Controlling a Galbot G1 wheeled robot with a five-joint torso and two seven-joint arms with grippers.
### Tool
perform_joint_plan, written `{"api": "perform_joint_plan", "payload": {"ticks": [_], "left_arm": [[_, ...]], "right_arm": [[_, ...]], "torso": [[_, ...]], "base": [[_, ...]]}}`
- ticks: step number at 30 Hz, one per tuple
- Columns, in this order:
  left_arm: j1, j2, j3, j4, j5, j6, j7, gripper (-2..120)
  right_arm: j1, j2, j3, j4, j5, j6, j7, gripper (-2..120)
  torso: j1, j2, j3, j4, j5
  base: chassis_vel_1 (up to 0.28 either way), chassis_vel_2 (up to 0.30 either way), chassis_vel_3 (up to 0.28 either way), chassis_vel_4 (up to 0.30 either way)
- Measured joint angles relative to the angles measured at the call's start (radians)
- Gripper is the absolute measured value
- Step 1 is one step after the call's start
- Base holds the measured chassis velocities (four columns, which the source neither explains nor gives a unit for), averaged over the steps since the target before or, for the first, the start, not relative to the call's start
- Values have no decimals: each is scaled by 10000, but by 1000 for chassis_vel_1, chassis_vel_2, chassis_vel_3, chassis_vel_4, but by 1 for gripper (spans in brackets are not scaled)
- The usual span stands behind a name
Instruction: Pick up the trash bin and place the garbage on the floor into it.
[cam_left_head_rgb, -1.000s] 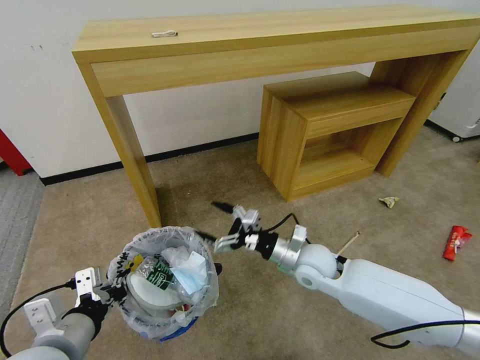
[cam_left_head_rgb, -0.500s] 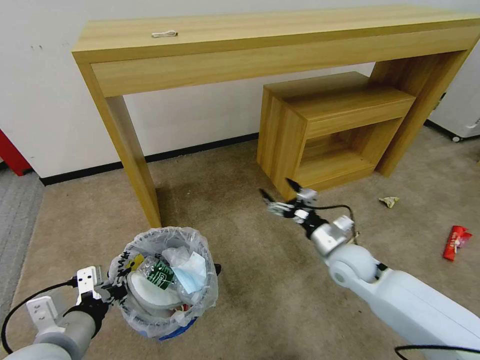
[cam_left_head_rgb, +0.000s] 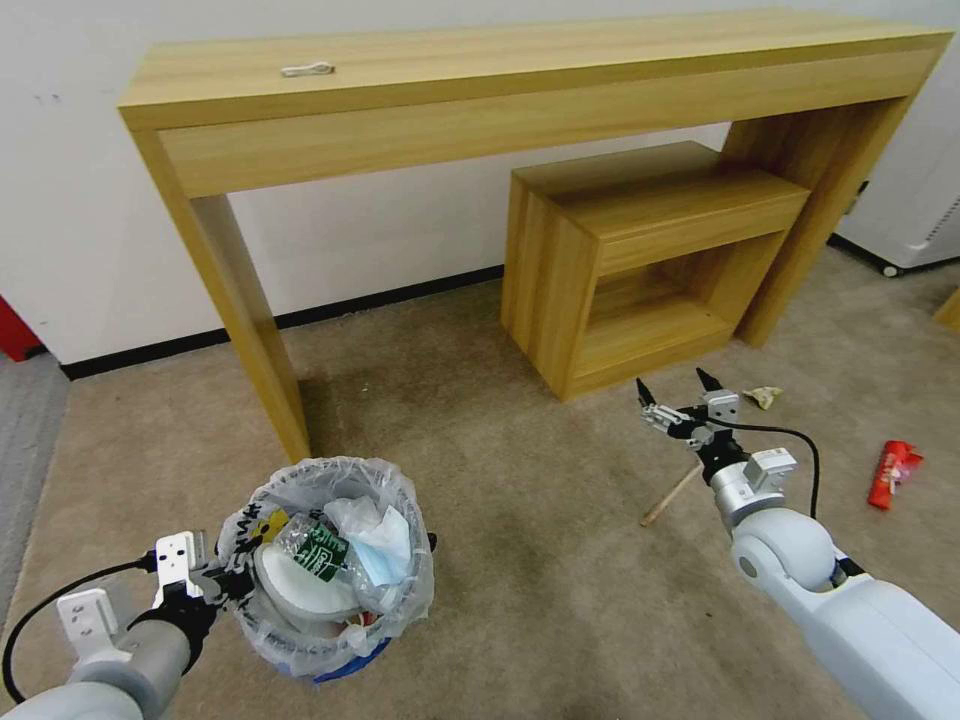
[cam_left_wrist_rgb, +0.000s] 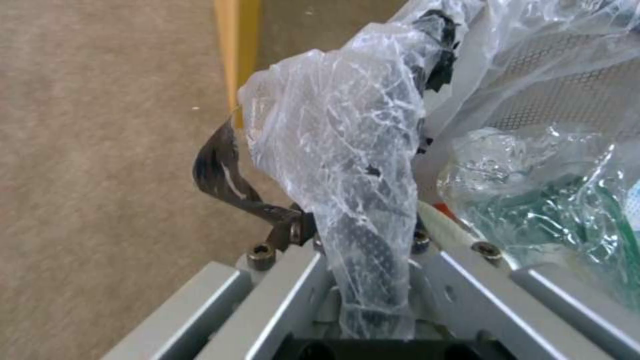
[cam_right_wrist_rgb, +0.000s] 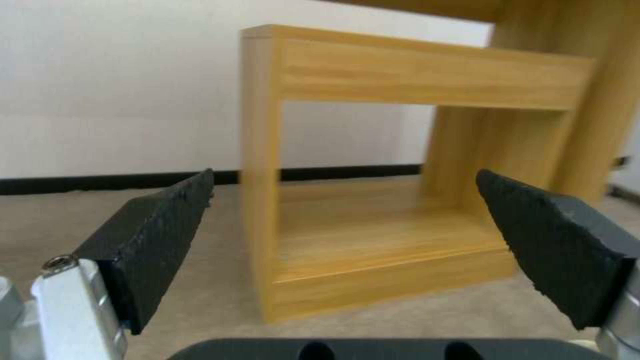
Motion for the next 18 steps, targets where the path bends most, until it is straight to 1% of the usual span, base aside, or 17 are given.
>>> {"api": "perform_joint_plan", "payload": {"ticks": [3,8,11,18], "left_arm": [[-17,-3,5,3,1,0,2,1],[-2,20,9,29,22,2,27,1],[-9,65,-1,53,21,2,29,1],[-74,105,28,104,9,13,27,1]], "right_arm": [[18,141,154,-129,-268,86,9,100],[133,399,329,-197,-558,240,118,100],[188,399,365,-80,-471,112,203,100],[441,436,399,-236,-571,146,203,100]], "torso": [[0,0,0,-3,-3],[1,0,0,0,-1],[1,0,0,0,-2],[0,0,0,1,-2]], "base": [[-69,-87,-60,-76],[-81,-90,-75,-75],[-78,-66,-65,-71],[-74,-69,-62,-62]]}}
